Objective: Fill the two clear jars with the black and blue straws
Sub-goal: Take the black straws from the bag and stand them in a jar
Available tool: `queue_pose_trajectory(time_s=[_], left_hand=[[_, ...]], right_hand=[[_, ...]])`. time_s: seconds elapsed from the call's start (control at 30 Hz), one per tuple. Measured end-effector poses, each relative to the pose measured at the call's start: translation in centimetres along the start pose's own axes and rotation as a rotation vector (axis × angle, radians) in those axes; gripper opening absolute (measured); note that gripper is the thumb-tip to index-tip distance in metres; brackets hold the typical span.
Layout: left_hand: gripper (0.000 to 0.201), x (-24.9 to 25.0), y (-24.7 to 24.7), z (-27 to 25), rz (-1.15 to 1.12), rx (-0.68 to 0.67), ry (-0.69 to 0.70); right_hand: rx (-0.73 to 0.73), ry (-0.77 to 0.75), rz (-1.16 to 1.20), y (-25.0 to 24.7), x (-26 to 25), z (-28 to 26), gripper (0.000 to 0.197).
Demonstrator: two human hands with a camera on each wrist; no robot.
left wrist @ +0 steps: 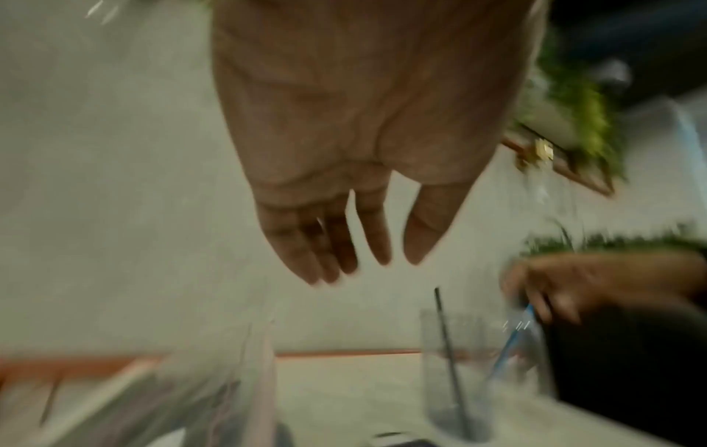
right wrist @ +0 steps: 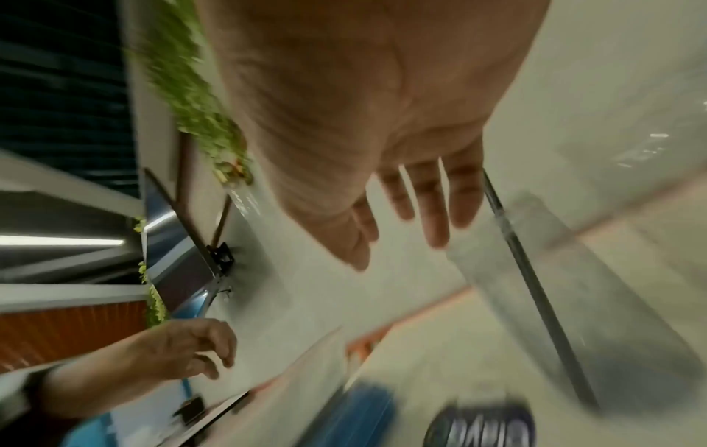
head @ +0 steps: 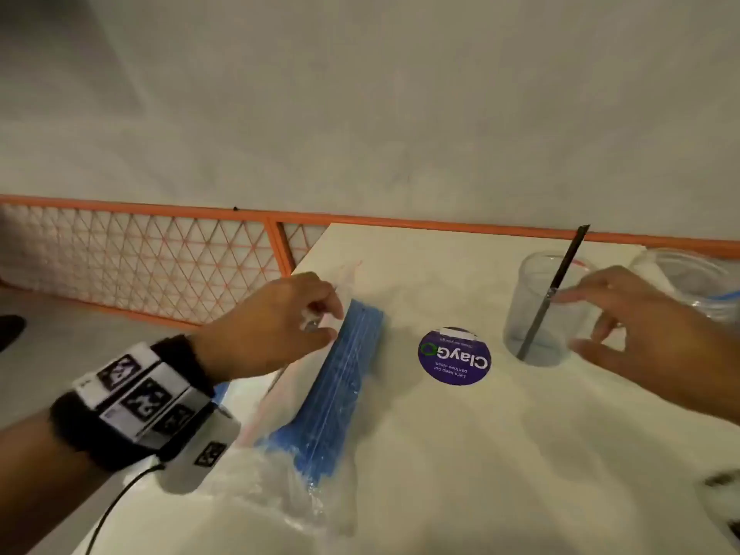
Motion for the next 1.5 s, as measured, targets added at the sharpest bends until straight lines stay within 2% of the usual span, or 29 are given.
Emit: queue_pose_trajectory(time_s=[0.07, 0.1, 0.13, 0.2, 0.27, 0.37, 0.43, 0.53, 0.73, 0.93, 1.03, 1.1, 1.17, 1.23, 1.33, 1.43, 1.5], left_hand=[[0.020, -0.2, 1.4, 1.2, 0.215, 0.156, -0.009], [0.023, -0.7, 2.9, 1.8, 0.289, 0.134, -0.038], [0.027, -1.9, 4.6, 2.3, 0.352, 0.070, -0.129], [0.034, -3.8, 7.2, 2.0, 0.458, -0.059, -0.256], [0.038, -4.0, 8.4, 1.3, 0.536, -0.091, -0.286], [0.041, -3.0, 7.7, 0.5, 0.562, 0.020, -0.284], [0.041, -2.6, 7.0, 0.3, 0.569, 0.071, -0.294], [0.038, -1.9, 5.7, -0.4, 0.557, 0.140, -0.289], [0.045, 0.1, 4.0, -1.6, 0.481, 0.272, -0.127], [0.038, 7.3, 4.3, -3.8, 0.484, 0.350, 0.257], [0.034, 10.0, 5.5, -4.7, 0.436, 0.328, 0.353], [0.033, 11.2, 6.6, -4.9, 0.407, 0.315, 0.365], [0.034, 11.9, 7.3, -4.7, 0.367, 0.320, 0.354], [0.036, 12.6, 7.7, -4.4, 0.298, 0.346, 0.341], [0.038, 14.1, 8.1, -4.0, 0.207, 0.401, 0.344], [0.036, 14.7, 8.3, -3.3, 0.058, 0.462, 0.300], [0.034, 14.6, 9.2, -2.3, -0.037, 0.429, 0.246]], right_hand=[[0.151, 0.120, -0.140, -0.3, 1.9, 1.6, 0.055], [0.179, 0.195, -0.160, 0.2, 3.5, 2.1, 0.063], [0.157, 0.285, -0.176, 1.2, 4.7, 2.2, 0.068], [0.060, 0.381, -0.217, 4.3, 5.5, 1.4, 0.074], [0.073, 0.414, -0.227, 5.5, 5.4, 0.6, 0.066], [0.214, 0.436, -0.136, 4.4, 3.9, 0.8, 0.040], [0.202, 0.457, -0.124, 4.2, 3.5, 1.0, 0.032], [0.158, 0.467, -0.111, 3.8, 2.5, 0.9, 0.032], [0.069, 0.436, -0.140, 3.8, 0.1, -0.6, 0.027], [0.058, 0.377, -0.150, 3.8, -2.5, -2.5, 0.020], [0.022, 0.363, -0.109, 4.0, -3.4, -3.6, 0.024], [0.032, 0.322, -0.110, 3.4, -4.2, -4.4, 0.039], [0.066, 0.264, -0.060, 2.4, -5.5, -5.4, 0.045], [0.019, 0.217, -0.003, 2.4, -6.5, -6.6, 0.039], [-0.053, 0.208, 0.115, 2.7, -6.9, -8.9, 0.019], [-0.042, 0.217, 0.133, 2.0, -6.2, -11.0, 0.015], [-0.085, 0.257, 0.063, 2.1, -5.0, -11.8, 0.018]])
Point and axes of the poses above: each hand's wrist, its own z-axis towards the middle knuckle, its own y-axis out of the palm, x = y × z, the point moved 10 cm from there along z, towards the middle knuckle, and after that the axes turned 2 degrees about z, right-handed, at the moved point
